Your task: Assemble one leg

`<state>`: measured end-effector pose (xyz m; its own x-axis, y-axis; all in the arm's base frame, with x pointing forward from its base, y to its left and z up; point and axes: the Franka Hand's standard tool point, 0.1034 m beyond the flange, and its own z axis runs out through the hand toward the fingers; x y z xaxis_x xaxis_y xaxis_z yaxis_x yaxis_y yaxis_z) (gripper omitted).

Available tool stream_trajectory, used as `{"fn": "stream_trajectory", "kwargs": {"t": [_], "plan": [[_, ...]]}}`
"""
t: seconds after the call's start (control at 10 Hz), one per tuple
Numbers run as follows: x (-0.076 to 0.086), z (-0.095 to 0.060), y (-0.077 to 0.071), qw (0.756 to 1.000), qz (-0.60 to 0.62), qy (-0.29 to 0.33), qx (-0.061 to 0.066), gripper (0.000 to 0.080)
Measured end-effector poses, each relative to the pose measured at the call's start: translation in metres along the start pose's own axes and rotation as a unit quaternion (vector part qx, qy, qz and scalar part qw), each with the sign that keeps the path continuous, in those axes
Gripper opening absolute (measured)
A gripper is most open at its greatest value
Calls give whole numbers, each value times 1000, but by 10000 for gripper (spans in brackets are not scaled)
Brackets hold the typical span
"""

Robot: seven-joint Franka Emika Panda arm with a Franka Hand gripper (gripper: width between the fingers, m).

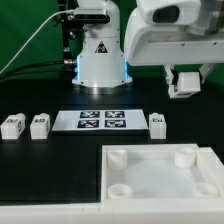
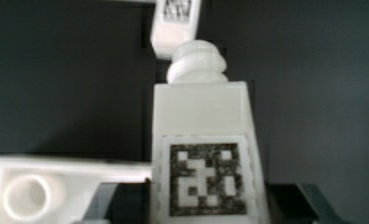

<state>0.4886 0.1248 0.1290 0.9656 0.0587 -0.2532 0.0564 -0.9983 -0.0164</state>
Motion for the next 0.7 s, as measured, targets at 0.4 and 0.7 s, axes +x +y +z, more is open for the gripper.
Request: {"fn": "stream_trajectory", "kwargs": {"t": [0.4,0.7], "plan": [[50,-32,22,985,-15,169,8,291],[66,-58,7,949,-10,315,28,291]]}}
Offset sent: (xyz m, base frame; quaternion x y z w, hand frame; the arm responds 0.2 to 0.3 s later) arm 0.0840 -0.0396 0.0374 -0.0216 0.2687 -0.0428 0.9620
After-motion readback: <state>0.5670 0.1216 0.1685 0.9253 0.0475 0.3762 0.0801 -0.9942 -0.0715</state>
